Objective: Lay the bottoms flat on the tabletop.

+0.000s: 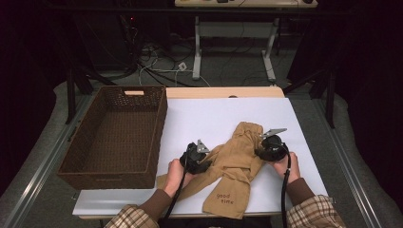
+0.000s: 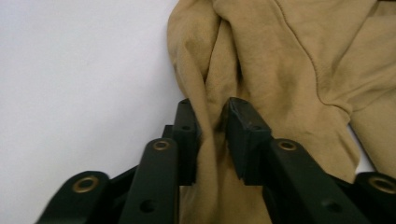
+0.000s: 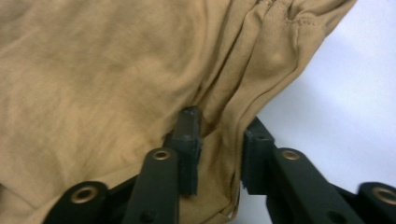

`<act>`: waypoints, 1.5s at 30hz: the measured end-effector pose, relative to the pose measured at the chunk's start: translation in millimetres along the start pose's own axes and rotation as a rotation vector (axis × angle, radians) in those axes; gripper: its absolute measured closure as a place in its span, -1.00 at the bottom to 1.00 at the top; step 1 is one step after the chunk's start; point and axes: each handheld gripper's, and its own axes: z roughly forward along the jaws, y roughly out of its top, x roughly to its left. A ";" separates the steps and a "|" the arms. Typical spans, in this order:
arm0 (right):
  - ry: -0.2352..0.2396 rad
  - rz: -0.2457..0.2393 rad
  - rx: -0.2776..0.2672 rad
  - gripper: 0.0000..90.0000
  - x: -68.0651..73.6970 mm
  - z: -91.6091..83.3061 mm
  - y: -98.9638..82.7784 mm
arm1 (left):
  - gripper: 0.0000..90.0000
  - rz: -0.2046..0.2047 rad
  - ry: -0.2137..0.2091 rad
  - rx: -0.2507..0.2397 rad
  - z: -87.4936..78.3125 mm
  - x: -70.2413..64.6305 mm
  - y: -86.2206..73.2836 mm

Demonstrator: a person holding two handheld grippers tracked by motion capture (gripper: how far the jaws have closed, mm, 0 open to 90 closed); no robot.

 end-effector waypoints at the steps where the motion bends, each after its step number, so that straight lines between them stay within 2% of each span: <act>1: -0.002 -0.008 0.003 0.68 0.6 0.3 0.5 | 0.75 0.003 0.004 -0.003 -0.4 -0.5 -0.2; 3: -0.006 -0.017 0.002 0.74 1.9 0.9 1.8 | 0.85 0.002 0.008 -0.009 -1.6 -0.5 -0.7; 6: -0.014 -0.030 -0.010 0.80 3.1 0.6 4.7 | 0.89 -0.001 0.031 -0.027 -5.4 -0.6 -0.6; 11: -0.021 -0.027 -0.063 0.82 3.0 -2.3 13.8 | 0.89 -0.013 0.064 -0.080 -22.3 0.3 0.7; 14: -0.030 -0.031 -0.095 0.81 3.3 -6.1 18.2 | 0.89 0.008 0.078 -0.085 -33.1 -2.3 0.6; 15: -0.025 -0.030 -0.091 0.75 3.3 -5.9 18.3 | 0.89 0.010 0.073 -0.081 -35.4 -3.1 -0.1; 18: -0.009 -0.013 -0.050 0.38 3.1 -1.9 14.8 | 0.87 0.021 0.050 -0.043 -35.9 -5.1 -2.2; 21: 0.002 0.019 -0.025 0.02 3.5 -3.7 11.0 | 0.70 0.015 0.056 -0.043 -35.3 -3.5 -2.3; 23: 0.013 0.032 -0.016 -0.09 4.7 -7.5 9.1 | 0.33 -0.005 0.074 -0.055 -35.7 0.2 0.2; 26: 0.035 0.042 0.009 -0.15 7.2 -7.7 6.9 | 0.01 -0.048 0.094 -0.079 -35.2 6.6 4.7; 29: 0.042 0.032 0.033 -0.12 9.9 -3.0 5.7 | -0.09 -0.074 0.118 -0.084 -30.4 12.5 7.9; 31: 0.047 0.024 0.039 0.00 11.7 -0.7 5.3 | -0.13 -0.092 0.126 -0.069 -24.1 16.5 9.1; 34: 0.051 0.005 0.047 0.14 14.3 1.8 4.7 | -0.15 -0.104 0.110 -0.024 -13.3 18.6 8.1; 37: 0.067 -0.006 0.045 0.23 13.7 2.7 3.9 | -0.10 -0.089 0.084 0.015 -3.9 15.5 5.6; 40: 0.083 -0.011 0.037 0.36 13.8 3.3 3.8 | 0.07 -0.071 0.042 0.020 0.5 13.1 3.4; 45: 0.097 -0.032 0.023 0.62 16.4 4.7 4.7 | 0.56 -0.038 -0.005 0.007 -0.3 9.0 1.6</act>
